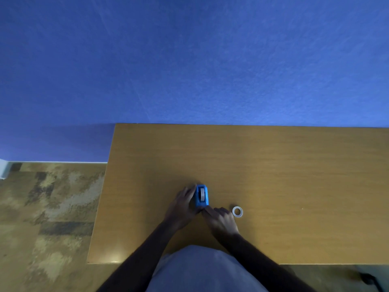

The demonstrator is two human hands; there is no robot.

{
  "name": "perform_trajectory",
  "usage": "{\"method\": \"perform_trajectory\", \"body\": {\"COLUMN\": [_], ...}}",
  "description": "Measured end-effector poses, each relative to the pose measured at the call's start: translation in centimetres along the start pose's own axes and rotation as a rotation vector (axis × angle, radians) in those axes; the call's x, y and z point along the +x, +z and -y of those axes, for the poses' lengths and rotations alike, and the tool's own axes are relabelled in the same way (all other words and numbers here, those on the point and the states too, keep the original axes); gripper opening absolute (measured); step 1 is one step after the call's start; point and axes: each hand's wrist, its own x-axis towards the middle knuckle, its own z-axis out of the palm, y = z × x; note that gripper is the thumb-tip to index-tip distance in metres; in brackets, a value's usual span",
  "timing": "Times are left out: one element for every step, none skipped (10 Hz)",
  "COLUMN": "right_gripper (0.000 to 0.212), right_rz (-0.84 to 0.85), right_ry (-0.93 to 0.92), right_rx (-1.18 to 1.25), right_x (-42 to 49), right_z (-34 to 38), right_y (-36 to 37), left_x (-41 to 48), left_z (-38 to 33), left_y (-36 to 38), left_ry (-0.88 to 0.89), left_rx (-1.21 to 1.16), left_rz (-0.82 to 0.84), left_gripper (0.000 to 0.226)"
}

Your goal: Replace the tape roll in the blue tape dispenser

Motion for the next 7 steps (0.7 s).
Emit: {"method": "perform_trajectory", "body": {"right_gripper": [0.021, 0.023, 0.03, 0.035, 0.025, 0.026, 0.024], "right_rz": [0.068, 0.104, 0.178, 0.229, 0.3, 0.313, 0.354], "right_ry": [0.043, 0.079, 0.128, 0.16, 0.21, 0.252, 0.319], "right_rx": [0.0, 0.003, 0.04, 0.042, -0.001, 0.01, 0.133], "right_x": [-0.3, -0.6, -0.8, -1.1, -1.4, -1.9, -2.7], "right_z": [0.0, 0.0, 0.3, 0.7, 1.1, 1.3, 0.8], "right_y": [-0.1, -0.3, -0.9, -1.3, -1.5, -1.8, -2.2], "left_x": [-0.1, -0.2, -0.1, -0.4, -1.2, -2.1, -3.3], "left_z": [0.5, 0.8, 1.8, 2.1, 2.1, 2.2, 2.4], "left_y": [0.6, 1.0, 1.9, 2.4, 2.8, 3.0, 2.9], "left_ry": [0.01, 0.014, -0.002, -0.029, -0.029, -0.021, -0.002], "left_rx": [-0.014, 0.004, 0.029, 0.063, 0.085, 0.059, 0.093], "left_rz": [-0.001, -0.012, -0.027, -0.021, -0.014, -0.049, -0.165], "left_gripper": [0.111, 0.109, 0.103, 0.101, 0.1, 0.098, 0.09]}}
